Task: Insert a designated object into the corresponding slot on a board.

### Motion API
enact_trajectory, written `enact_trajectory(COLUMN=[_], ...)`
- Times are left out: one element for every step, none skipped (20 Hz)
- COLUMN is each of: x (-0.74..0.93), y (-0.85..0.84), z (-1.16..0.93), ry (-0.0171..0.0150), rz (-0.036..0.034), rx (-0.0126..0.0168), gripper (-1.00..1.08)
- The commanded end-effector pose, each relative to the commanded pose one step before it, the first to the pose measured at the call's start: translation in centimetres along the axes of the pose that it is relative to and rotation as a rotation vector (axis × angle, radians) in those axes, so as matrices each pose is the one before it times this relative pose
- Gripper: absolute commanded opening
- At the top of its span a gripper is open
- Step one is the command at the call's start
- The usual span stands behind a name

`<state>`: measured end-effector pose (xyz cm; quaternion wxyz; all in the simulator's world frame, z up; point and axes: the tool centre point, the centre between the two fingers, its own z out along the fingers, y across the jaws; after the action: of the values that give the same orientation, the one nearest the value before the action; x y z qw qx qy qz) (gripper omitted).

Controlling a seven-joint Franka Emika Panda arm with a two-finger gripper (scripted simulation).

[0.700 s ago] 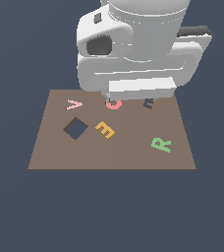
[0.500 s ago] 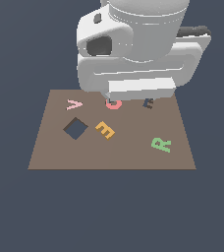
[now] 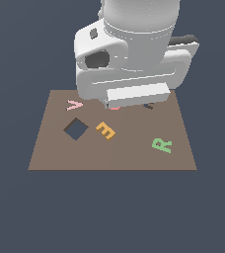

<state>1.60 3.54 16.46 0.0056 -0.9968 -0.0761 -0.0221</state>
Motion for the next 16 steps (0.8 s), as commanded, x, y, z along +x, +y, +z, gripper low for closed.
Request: enact_trajectory(x=[-0.114, -0.046, -0.049, -0.052, -0.055, -0.058, -0.061, -0.063, -0.066, -0.068, -0.07, -0.067, -0.063, -0.06, -0.056, -0.053], y=[0.362, 0.164, 0.176, 0.188, 0.201, 0.214, 0.227, 0.241, 0.255, 0.27, 0.281, 0.276, 0.266, 0.257, 0.247, 0.237], z=[0.688, 0.318, 0.341, 0.365, 0.389, 0.413, 0.438, 0.464, 0.49, 0.517, 0.538, 0.524, 0.505, 0.486, 0.466, 0.446], ry=[-0.00301, -0.00124, -0.00132, -0.00142, -0.00151, -0.0016, -0.0017, -0.0018, -0.00191, -0.00201, -0.0021, -0.00205, -0.00199, -0.00192, -0.00185, -0.00178], rz=[-0.03697, -0.01773, -0.01903, -0.02035, -0.02167, -0.02303, -0.02442, -0.02584, -0.02728, -0.02877, -0.02992, -0.02916, -0.0281, -0.02702, -0.02591, -0.02477], rx=[0.0007, 0.00032, 0.00034, 0.00036, 0.00038, 0.0004, 0.00042, 0.00043, 0.00044, 0.00045, 0.00045, 0.00042, 0.00038, 0.00035, 0.00031, 0.00027], gripper=[1.0, 1.0, 1.0, 1.0, 1.0, 1.0, 1.0, 1.0, 1.0, 1.0, 1.0, 1.0, 1.0, 1.0, 1.0, 1.0])
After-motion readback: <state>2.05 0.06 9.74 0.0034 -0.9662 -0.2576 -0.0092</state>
